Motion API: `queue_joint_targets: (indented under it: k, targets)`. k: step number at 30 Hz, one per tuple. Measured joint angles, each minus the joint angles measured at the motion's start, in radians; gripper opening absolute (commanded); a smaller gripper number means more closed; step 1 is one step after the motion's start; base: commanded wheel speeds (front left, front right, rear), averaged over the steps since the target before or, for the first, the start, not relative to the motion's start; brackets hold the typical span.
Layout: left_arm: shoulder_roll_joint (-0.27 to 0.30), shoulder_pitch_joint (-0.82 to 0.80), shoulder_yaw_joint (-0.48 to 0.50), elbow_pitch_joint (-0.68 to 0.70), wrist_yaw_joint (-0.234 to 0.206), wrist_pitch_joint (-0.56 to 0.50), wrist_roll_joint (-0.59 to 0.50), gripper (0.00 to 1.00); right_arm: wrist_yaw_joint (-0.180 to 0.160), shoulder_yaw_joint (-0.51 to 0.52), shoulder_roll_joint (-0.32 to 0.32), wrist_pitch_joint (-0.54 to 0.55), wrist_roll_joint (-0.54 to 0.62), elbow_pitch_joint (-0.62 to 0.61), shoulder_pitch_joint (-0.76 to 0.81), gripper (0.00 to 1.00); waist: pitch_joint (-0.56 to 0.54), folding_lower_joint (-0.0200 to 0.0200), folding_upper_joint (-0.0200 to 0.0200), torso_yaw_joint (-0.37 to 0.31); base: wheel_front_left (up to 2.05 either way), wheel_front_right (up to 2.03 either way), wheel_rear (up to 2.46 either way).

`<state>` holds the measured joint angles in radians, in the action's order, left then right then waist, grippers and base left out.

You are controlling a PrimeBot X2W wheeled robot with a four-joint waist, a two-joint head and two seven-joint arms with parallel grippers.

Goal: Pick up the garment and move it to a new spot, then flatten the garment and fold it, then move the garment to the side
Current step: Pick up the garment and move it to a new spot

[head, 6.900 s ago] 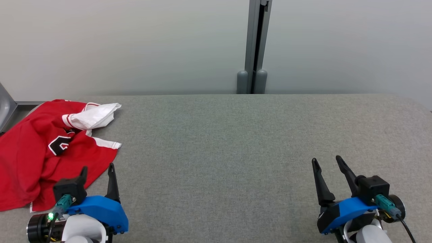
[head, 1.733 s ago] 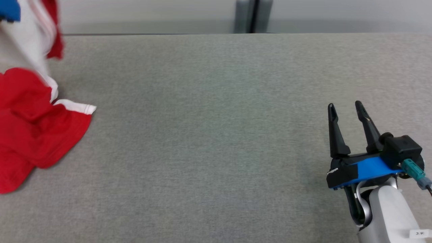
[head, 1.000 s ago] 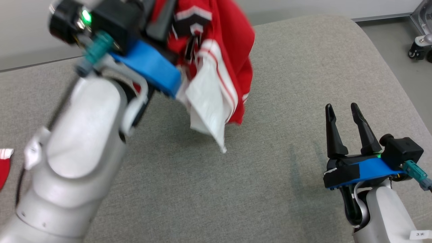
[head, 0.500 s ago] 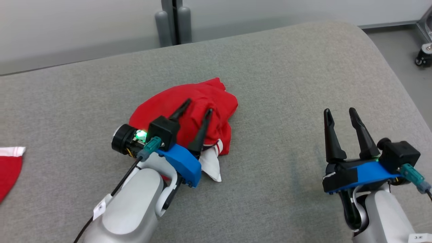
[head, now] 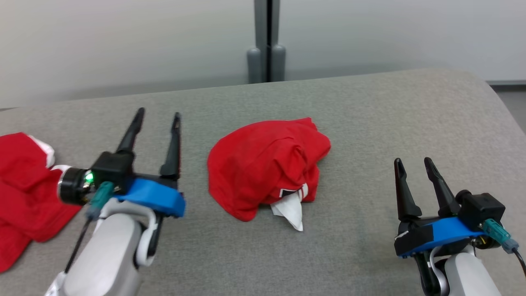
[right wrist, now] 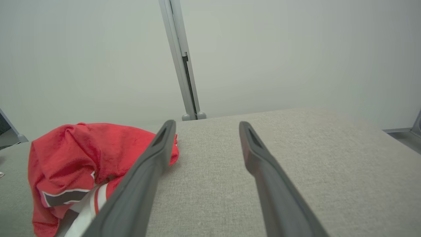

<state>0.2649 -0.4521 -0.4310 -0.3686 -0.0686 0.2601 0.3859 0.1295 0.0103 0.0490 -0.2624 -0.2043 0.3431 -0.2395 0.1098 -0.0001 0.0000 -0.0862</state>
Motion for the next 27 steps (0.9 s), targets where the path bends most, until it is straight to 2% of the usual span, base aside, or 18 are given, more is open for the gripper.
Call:
queue_joint_targets:
  k: [4,8,17,27]
  targets:
    - [0.046,0.102,0.090,0.070,-0.048,0.002,-0.003,1.00,0.000,0.007,0.000,0.000,0.002,0.007,0.009,1.00,-0.019,0.0000,0.0000,0.053,0.00,0.00,0.00]
    - [0.072,0.186,0.156,0.127,-0.072,0.002,-0.007,1.00,0.000,0.012,0.000,0.000,0.005,0.013,0.022,1.00,-0.029,0.0000,0.0000,0.090,0.00,0.00,0.00]
    - [0.091,0.367,0.260,0.192,-0.059,0.002,-0.007,1.00,0.000,0.020,0.000,0.000,0.012,0.028,0.044,1.00,-0.054,0.0000,0.0000,0.136,0.00,0.00,0.00]
    - [0.054,0.446,0.256,0.142,-0.018,0.001,0.005,1.00,0.000,0.021,0.000,0.000,0.028,0.072,0.084,1.00,-0.091,0.0000,0.0000,0.153,0.00,0.00,0.00]
